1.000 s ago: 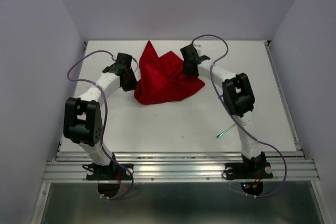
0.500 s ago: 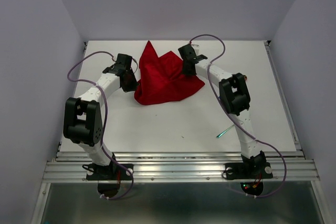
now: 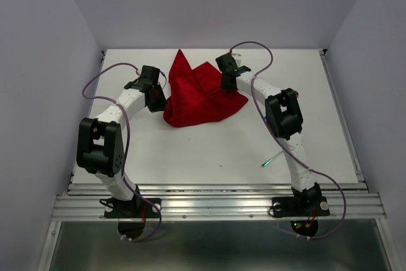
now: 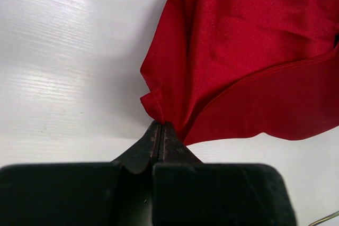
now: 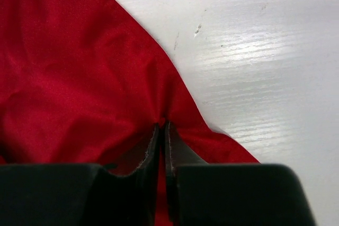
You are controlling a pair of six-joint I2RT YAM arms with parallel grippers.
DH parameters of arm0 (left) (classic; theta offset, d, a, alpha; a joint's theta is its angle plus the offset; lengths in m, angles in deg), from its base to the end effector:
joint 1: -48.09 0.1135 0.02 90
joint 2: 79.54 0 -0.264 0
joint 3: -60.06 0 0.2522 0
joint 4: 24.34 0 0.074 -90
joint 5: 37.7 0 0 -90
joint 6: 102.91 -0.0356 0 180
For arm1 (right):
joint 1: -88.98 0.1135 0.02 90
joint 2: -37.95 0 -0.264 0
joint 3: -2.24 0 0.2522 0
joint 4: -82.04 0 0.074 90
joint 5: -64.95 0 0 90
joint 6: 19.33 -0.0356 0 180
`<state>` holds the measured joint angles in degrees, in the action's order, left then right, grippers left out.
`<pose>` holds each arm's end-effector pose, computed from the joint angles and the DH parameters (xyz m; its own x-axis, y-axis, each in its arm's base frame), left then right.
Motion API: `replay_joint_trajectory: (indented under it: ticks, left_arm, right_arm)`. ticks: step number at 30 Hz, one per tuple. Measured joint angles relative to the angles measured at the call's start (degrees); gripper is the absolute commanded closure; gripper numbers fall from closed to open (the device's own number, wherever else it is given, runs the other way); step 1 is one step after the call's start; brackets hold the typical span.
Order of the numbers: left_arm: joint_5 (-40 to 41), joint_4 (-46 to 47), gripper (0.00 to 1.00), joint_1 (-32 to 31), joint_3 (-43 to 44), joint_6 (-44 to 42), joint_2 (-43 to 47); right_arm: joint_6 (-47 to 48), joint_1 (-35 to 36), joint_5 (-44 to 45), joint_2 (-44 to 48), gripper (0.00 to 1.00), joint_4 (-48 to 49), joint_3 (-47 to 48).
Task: Fold the napkin into a case and place the utensils inside
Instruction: Pick up the crumpled napkin from the center of the board.
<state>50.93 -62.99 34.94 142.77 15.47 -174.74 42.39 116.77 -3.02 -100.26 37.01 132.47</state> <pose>0.3493 -0.0825 0.2365 -0.7822 -0.3052 -0.5432 -0.1475 0.9377 -0.3146 0.4760 0.2357 0.1690 -0.7324 0.1104 -0.6718 0.1300 0.9913 0.0212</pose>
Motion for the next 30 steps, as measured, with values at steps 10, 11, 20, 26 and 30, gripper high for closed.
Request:
replay_joint_trajectory:
  ticks: [10, 11, 20, 26, 30]
  left_arm:
    - [0.0, 0.0, 1.0, 0.0, 0.0, 0.0, 0.0]
    - [0.0, 0.0, 1.0, 0.0, 0.0, 0.0, 0.0]
    - [0.0, 0.0, 1.0, 0.0, 0.0, 0.0, 0.0]
    - [0.0, 0.0, 1.0, 0.0, 0.0, 0.0, 0.0]
    - [-0.1, 0.0, 1.0, 0.0, 0.0, 0.0, 0.0]
  right_arm:
    - [0.2, 0.0, 0.7, 5.6, 0.91, -0.9, -1.2]
    - [0.2, 0.0, 0.6, 6.1, 0.87, -0.7, -1.2]
    - [-0.4, 0.0, -0.5, 7.3, 0.79, -0.1, -4.7]
    - [-0.9, 0.0, -1.3, 7.3, 0.79, -0.2, -5.6]
    - [-1.2, 0.0, -1.6, 7.3, 0.99, 0.0, -5.7]
